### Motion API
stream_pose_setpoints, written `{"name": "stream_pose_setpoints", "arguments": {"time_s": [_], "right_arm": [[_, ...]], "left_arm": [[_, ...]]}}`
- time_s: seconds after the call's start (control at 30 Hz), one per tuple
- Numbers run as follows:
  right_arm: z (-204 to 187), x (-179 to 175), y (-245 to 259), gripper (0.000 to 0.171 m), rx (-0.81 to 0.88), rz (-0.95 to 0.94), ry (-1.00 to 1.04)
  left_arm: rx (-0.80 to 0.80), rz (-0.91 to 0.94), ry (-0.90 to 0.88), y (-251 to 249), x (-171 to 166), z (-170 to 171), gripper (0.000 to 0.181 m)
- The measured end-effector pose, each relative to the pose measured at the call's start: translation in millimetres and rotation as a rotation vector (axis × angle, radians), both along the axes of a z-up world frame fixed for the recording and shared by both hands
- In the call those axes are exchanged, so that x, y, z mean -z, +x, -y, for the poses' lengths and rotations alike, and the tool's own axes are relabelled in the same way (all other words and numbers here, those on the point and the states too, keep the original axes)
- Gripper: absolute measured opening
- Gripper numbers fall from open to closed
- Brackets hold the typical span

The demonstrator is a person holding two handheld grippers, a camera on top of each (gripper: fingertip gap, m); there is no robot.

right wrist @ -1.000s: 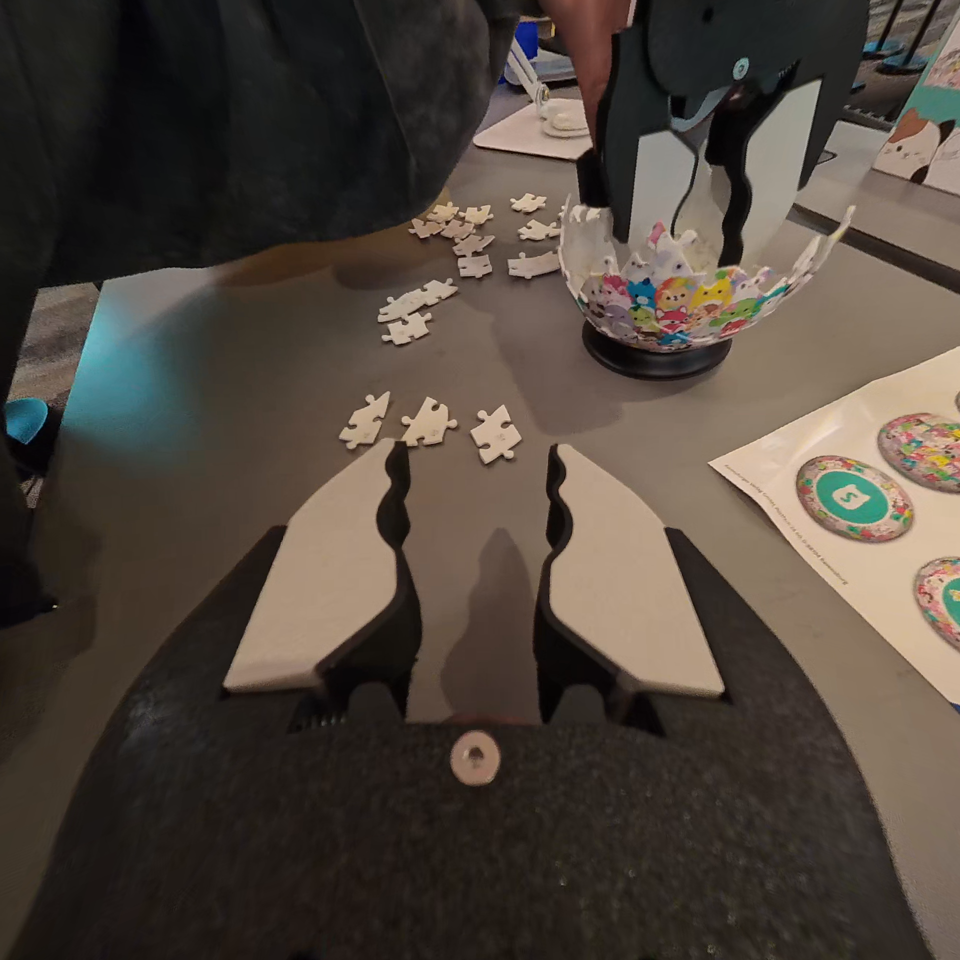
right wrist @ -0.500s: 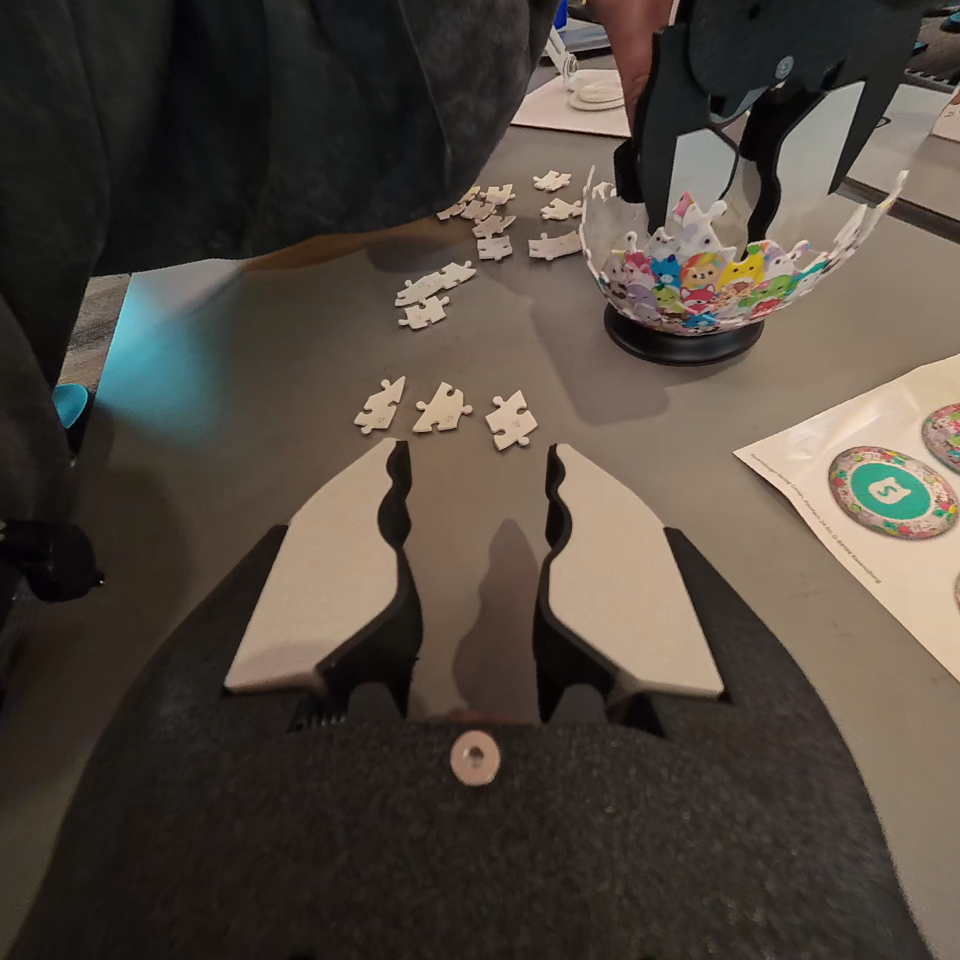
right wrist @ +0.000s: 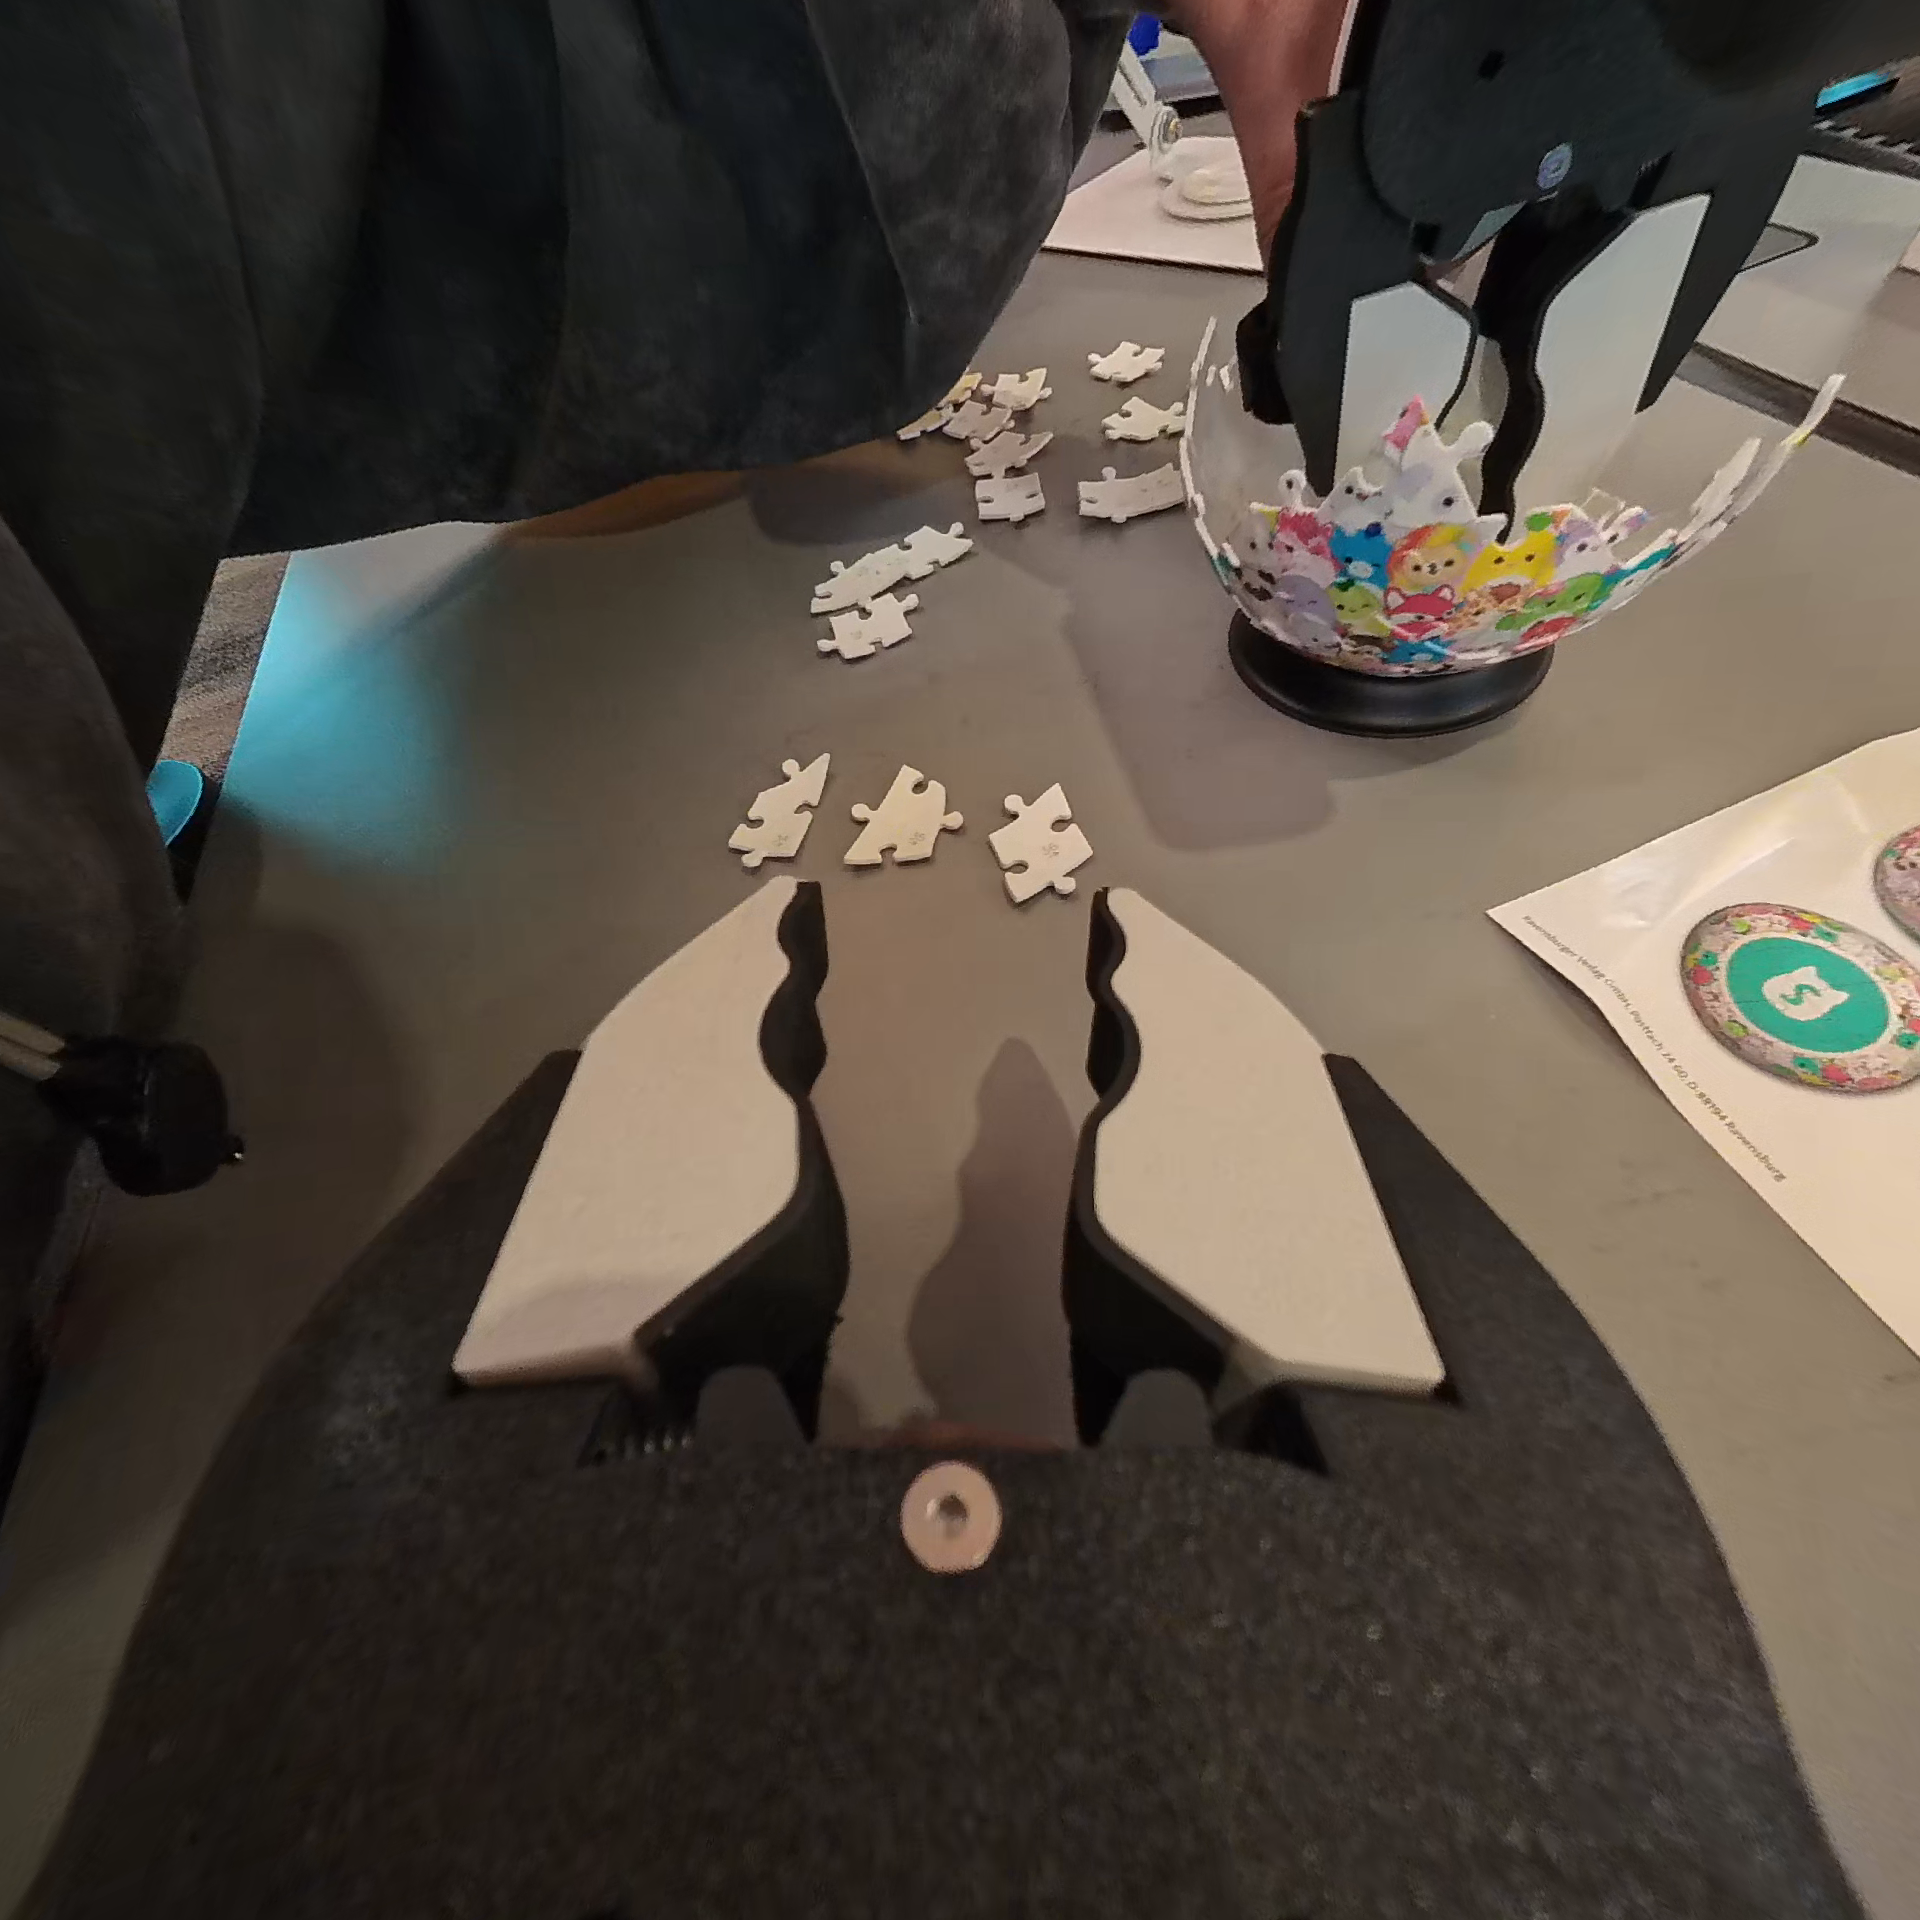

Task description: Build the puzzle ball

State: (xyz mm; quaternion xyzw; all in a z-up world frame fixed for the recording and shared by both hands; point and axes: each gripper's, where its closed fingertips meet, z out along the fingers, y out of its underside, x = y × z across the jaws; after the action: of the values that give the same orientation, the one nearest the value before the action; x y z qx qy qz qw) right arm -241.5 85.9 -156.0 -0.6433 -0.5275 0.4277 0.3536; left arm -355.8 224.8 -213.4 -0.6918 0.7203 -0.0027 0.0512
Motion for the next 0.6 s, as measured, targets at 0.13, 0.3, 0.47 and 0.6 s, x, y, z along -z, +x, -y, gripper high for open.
{"name": "stream_pose_setpoints", "arguments": {"time_s": [0.13, 0.3, 0.47, 0.6], "right_arm": [[0.4, 0.2, 0.1, 0.048, -0.002, 0.005, 0.001], [1.5, -0.4, -0.3, 0.048, -0.007, 0.005, 0.003], [2.9, -0.1, -0.5, 0.047, -0.013, 0.008, 0.002], [3.6, 0.5, -0.6, 0.047, -0.017, 0.011, -0.002]], "left_arm": [[0.001, 0.002, 0.001, -0.2, -0.4, 0.1, 0.018], [0.007, 0.0, -0.01, -1.9, -0.7, 3.5, 0.002], [0.004, 0.0, -0.032, -2.6, -1.8, 6.7, 0.012], [-0.004, -0.012, -0.106, -2.0, -2.2, 14.7, 0.023]]}}
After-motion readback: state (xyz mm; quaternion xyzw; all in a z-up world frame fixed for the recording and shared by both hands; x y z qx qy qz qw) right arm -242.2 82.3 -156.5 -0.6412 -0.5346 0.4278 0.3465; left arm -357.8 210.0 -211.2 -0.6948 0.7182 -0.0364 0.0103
